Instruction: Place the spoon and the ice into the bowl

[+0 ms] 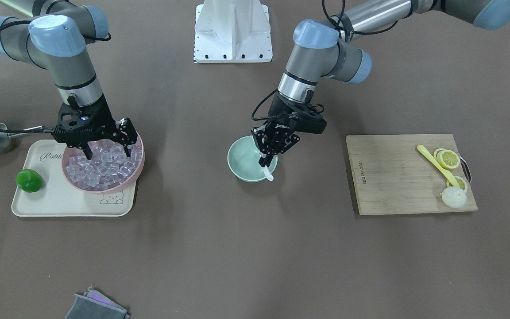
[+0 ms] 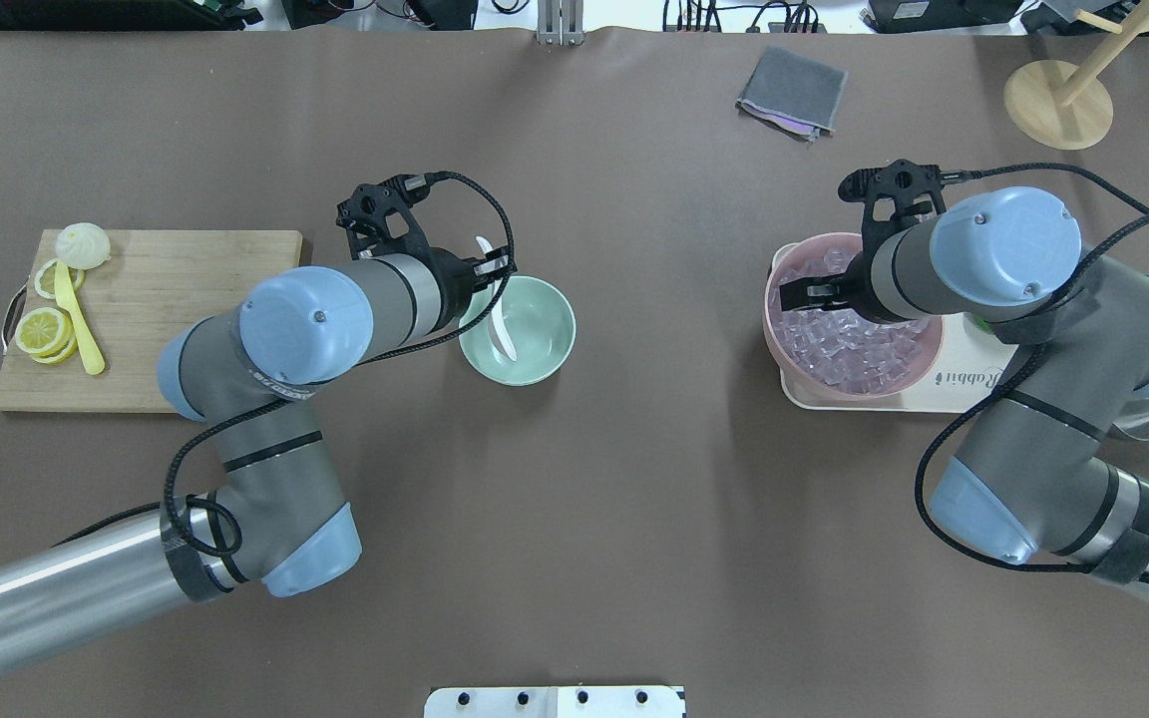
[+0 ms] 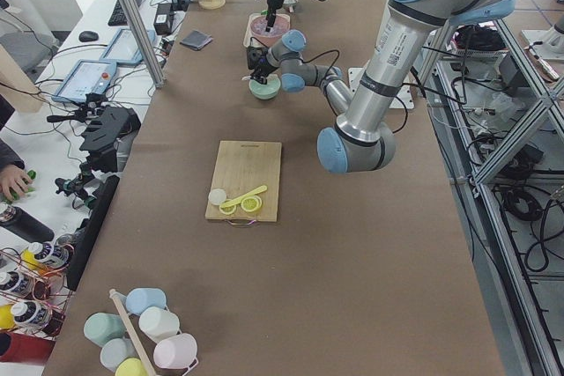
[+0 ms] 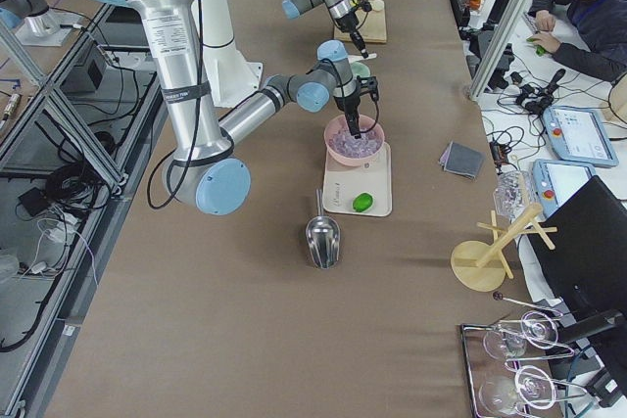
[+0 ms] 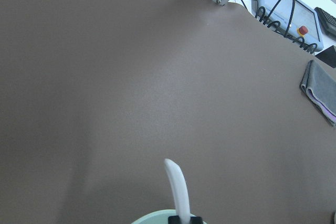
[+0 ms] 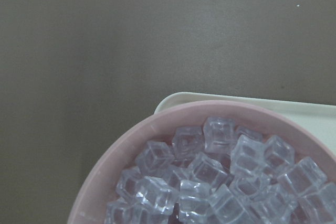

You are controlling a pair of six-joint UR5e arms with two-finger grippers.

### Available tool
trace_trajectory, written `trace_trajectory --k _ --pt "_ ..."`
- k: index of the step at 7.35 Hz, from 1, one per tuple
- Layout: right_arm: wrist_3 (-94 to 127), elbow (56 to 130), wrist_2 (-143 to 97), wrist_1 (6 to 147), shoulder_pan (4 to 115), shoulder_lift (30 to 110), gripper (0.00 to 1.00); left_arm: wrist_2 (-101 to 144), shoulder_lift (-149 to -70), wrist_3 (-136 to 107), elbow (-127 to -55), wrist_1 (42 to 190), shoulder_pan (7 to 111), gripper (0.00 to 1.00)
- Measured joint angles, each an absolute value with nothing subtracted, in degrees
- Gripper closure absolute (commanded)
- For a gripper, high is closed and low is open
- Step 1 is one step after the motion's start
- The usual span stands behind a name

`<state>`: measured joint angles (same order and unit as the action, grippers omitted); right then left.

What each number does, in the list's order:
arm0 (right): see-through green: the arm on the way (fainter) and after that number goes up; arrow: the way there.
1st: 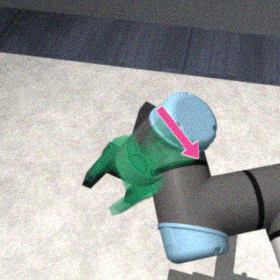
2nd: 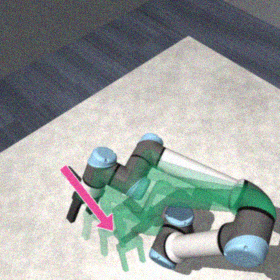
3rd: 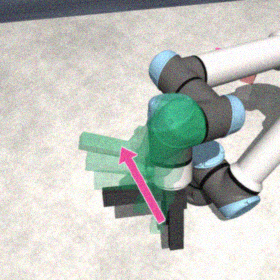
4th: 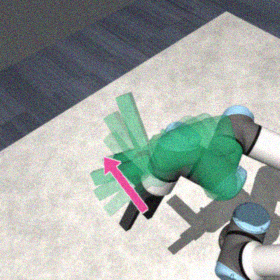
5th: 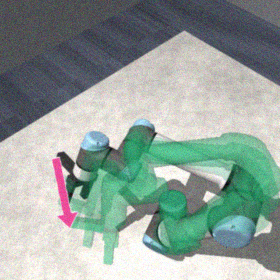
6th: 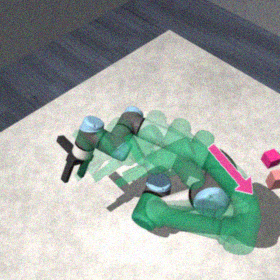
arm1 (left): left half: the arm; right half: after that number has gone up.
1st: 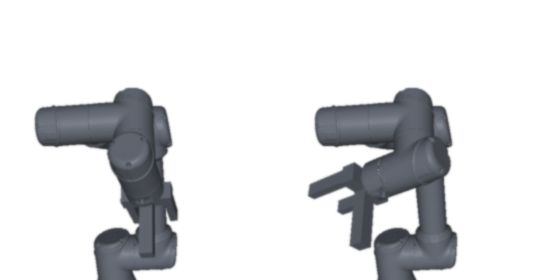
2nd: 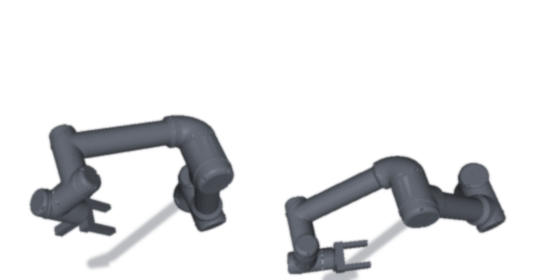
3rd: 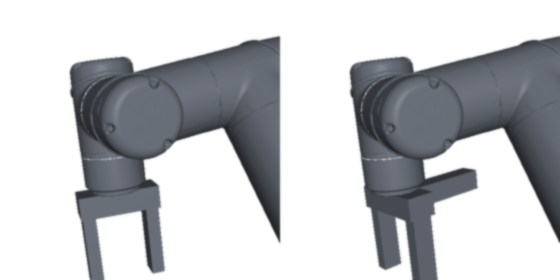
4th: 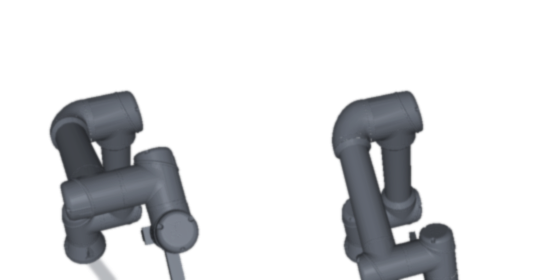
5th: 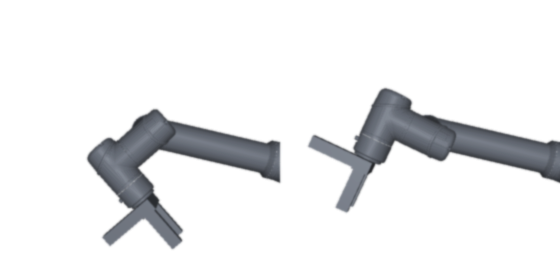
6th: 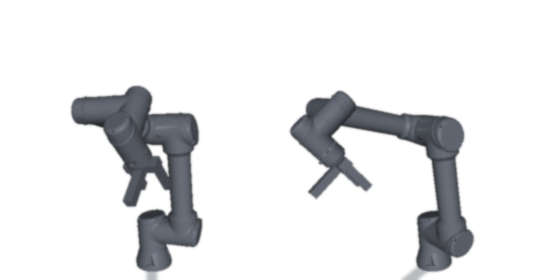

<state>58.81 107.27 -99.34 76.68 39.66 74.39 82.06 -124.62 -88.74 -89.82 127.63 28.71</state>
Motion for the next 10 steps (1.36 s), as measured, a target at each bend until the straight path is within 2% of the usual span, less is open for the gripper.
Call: trace_trajectory --k 1,3,6,10 --pt "58.8 107.2 -99.3 76.7 39.6 74.4 0.01 80.7 -125.1 -88.7 -88.7 127.6 27.9 0.02" --pt "58.8 107.2 -99.2 76.7 39.6 74.4 0.02 80.6 -125.0 -87.6 -88.7 127.7 27.5 0.02" --pt "58.8 106.8 -96.9 77.1 39.1 74.6 0.22 95.2 -120.4 -78.0 -94.6 127.6 34.1 0.02" --pt "59.4 105.5 -93.9 77.6 38.0 75.3 0.36 103.4 -117.5 -74.8 -95.9 127.8 38.7 0.02"
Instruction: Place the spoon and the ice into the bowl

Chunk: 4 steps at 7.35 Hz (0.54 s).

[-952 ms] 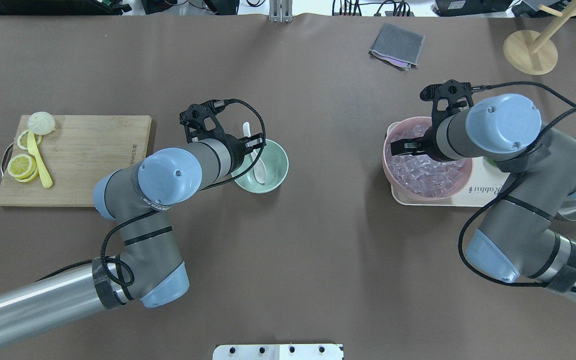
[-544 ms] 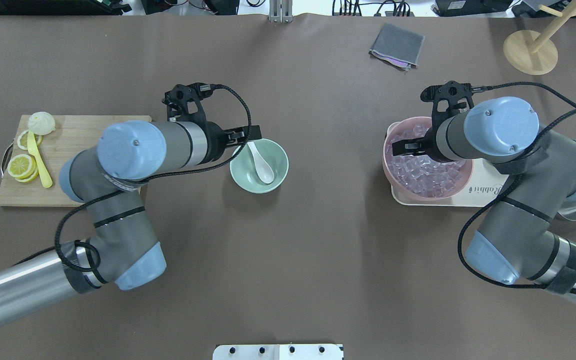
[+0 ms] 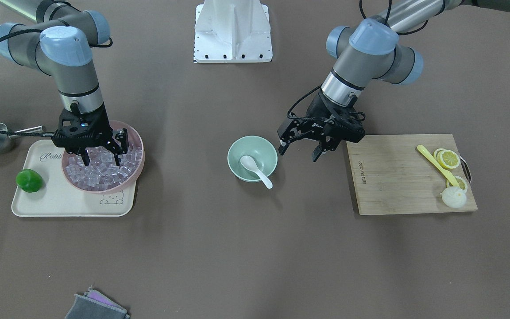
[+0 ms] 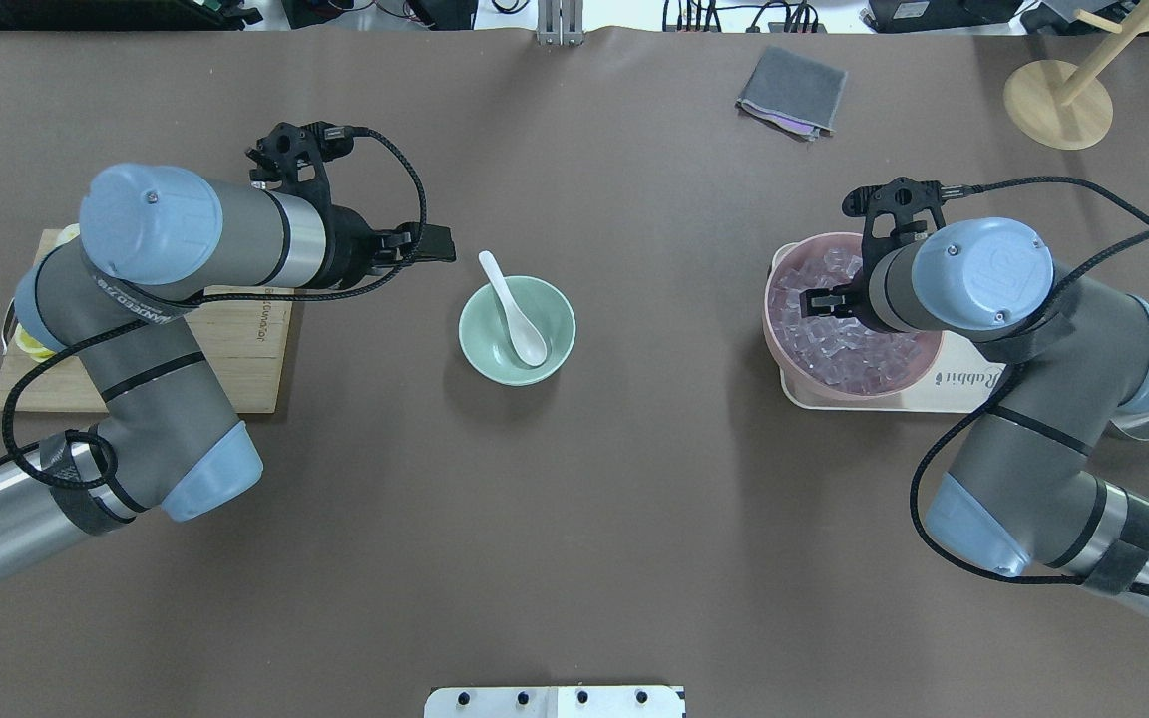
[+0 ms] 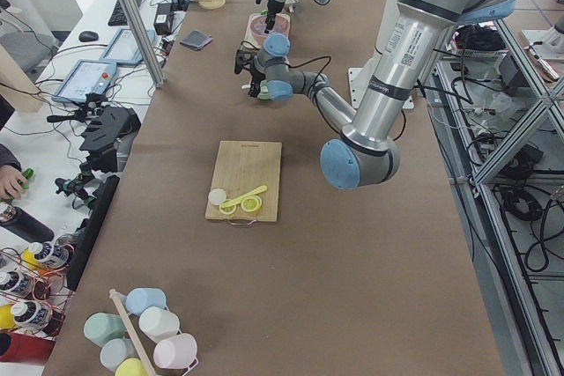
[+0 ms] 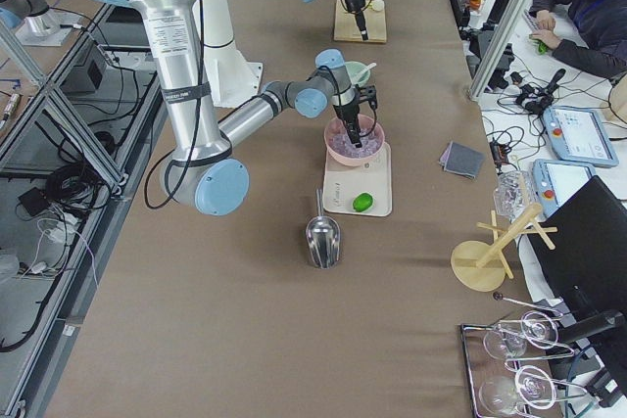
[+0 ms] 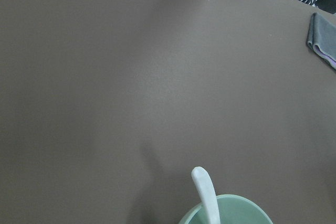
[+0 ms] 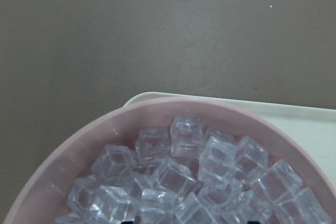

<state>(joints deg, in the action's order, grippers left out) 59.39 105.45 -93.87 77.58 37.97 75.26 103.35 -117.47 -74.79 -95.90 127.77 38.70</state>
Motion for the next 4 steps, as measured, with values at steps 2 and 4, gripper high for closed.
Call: trace_trajectory --k 2,4 --pt "59.6 105.5 -93.6 77.6 37.5 75.3 0.48 103.4 -117.5 -74.8 -95.8 127.7 38.6 0.02" --pt "59.7 105.5 -93.2 77.6 37.1 75.2 0.79 103.4 -117.5 -74.9 -95.6 127.7 38.5 0.02"
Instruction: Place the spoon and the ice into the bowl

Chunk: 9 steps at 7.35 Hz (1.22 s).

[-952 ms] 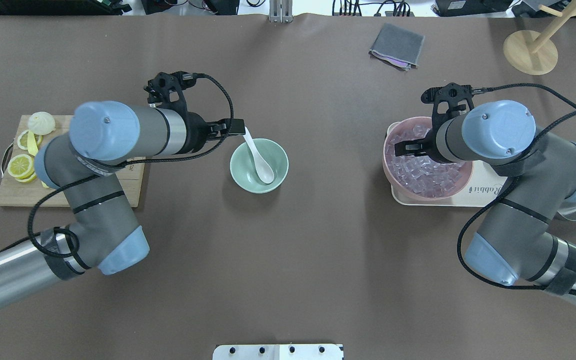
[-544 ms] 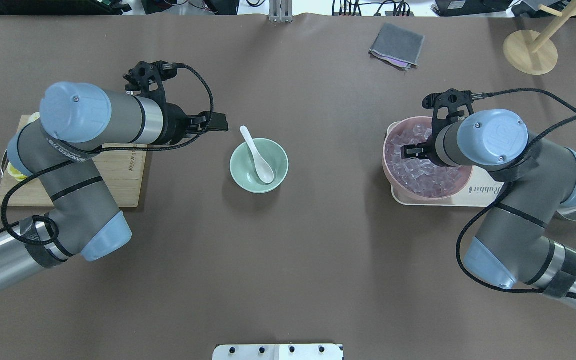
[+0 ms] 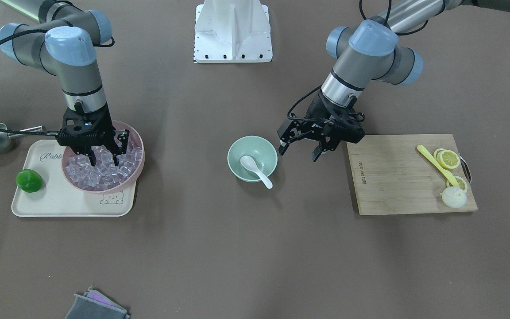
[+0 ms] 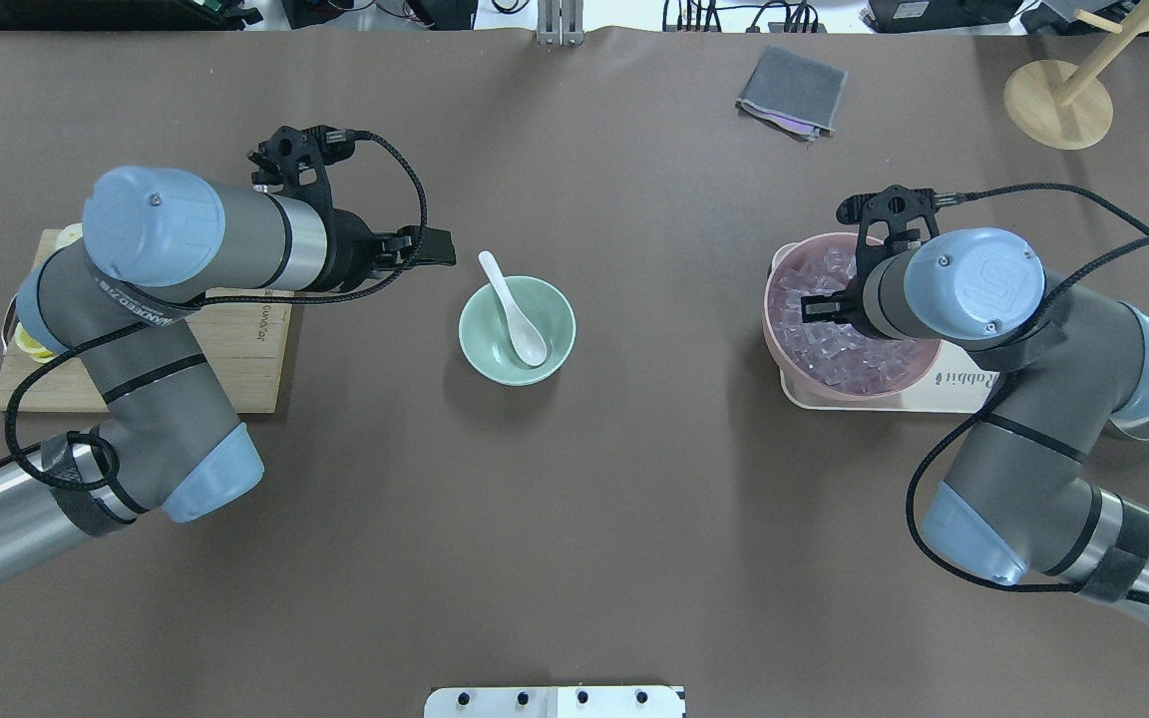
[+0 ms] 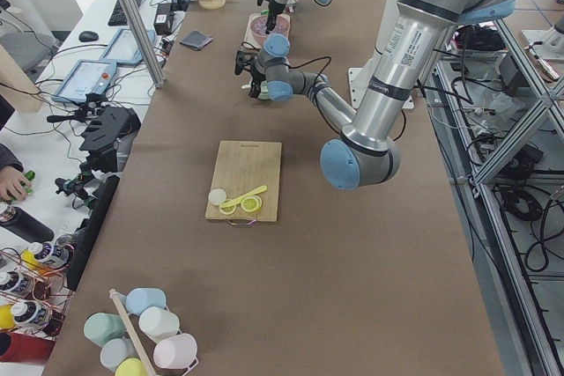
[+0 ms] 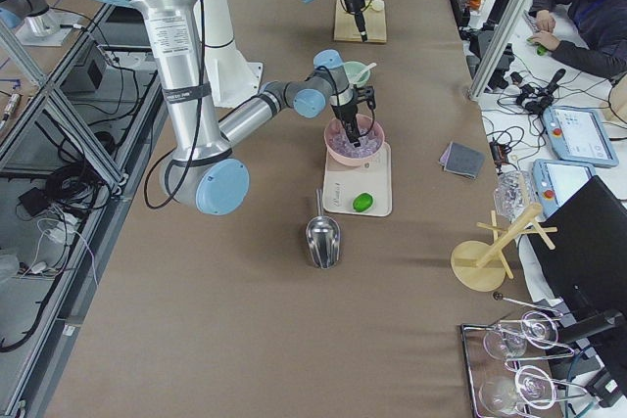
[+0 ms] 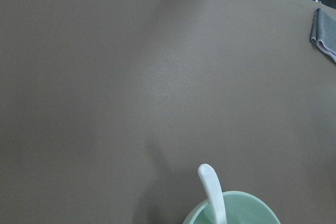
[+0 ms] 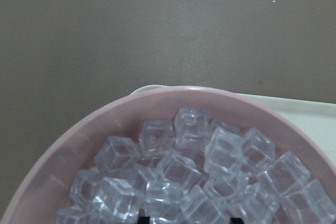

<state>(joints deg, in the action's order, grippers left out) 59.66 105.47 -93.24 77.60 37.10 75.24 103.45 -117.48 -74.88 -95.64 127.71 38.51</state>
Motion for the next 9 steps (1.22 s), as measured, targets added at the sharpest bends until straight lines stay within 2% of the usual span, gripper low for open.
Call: trace_trajectory --k 1,6,9 --pt "59.7 105.5 -93.2 77.6 37.0 75.2 1.0 103.4 -117.5 -75.0 -95.6 127.7 38.5 0.02" --pt "59.6 108.8 -93.5 81.8 37.3 73.6 1.0 103.7 -117.6 -74.8 -95.6 127.5 39.0 0.02" --pt "64.4 109.4 -93.5 84.1 37.4 68.1 1.0 109.8 -116.2 -63.8 -96.9 118.5 45.5 0.02"
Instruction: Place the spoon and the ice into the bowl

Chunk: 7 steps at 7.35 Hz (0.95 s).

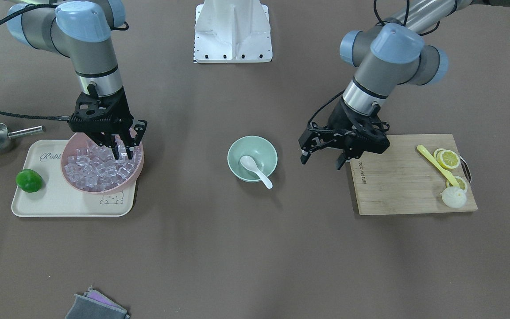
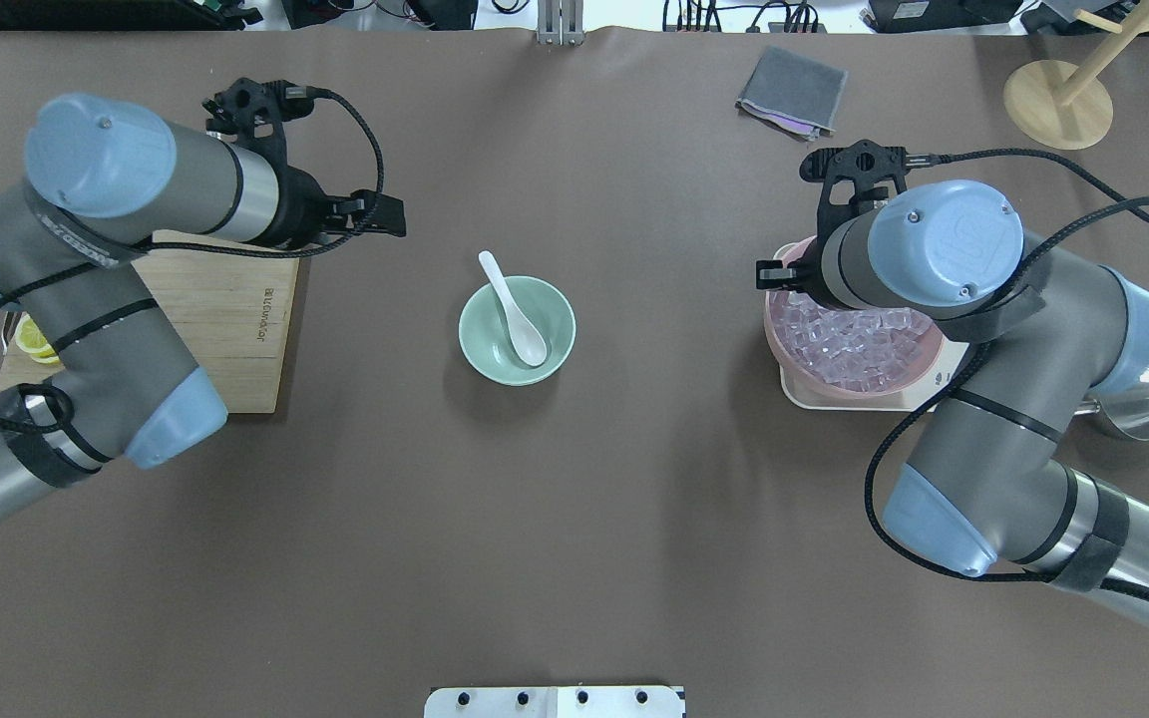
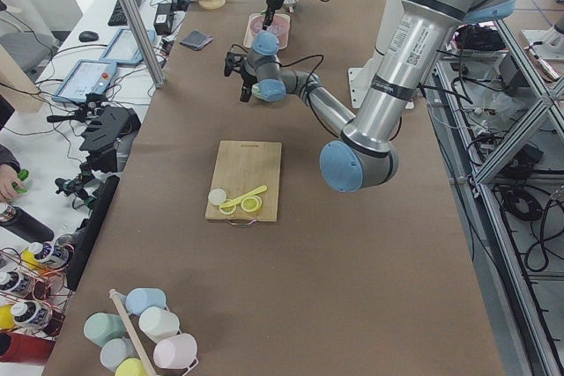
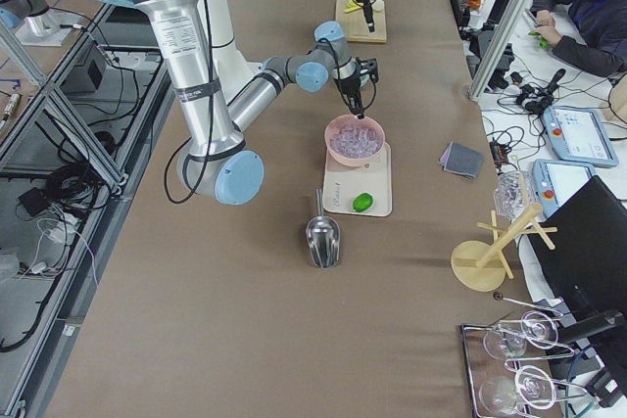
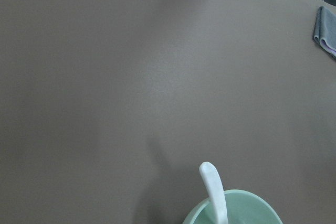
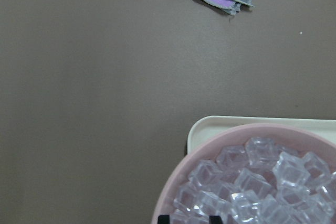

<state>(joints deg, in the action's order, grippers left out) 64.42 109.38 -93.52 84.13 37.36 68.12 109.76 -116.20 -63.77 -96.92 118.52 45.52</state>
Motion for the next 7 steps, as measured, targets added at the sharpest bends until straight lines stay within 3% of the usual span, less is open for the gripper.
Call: trace_trajectory --k 4,7 --pt "69.0 107.8 -92.8 85.1 35.3 63.5 1.0 116.3 -113.0 -24.9 -103.9 86.6 60.2 0.02" --pt "73.8 106.0 -90.1 89.5 31.7 57.7 1.0 126.2 -108.2 7.0 -96.7 80.1 76.0 0.02"
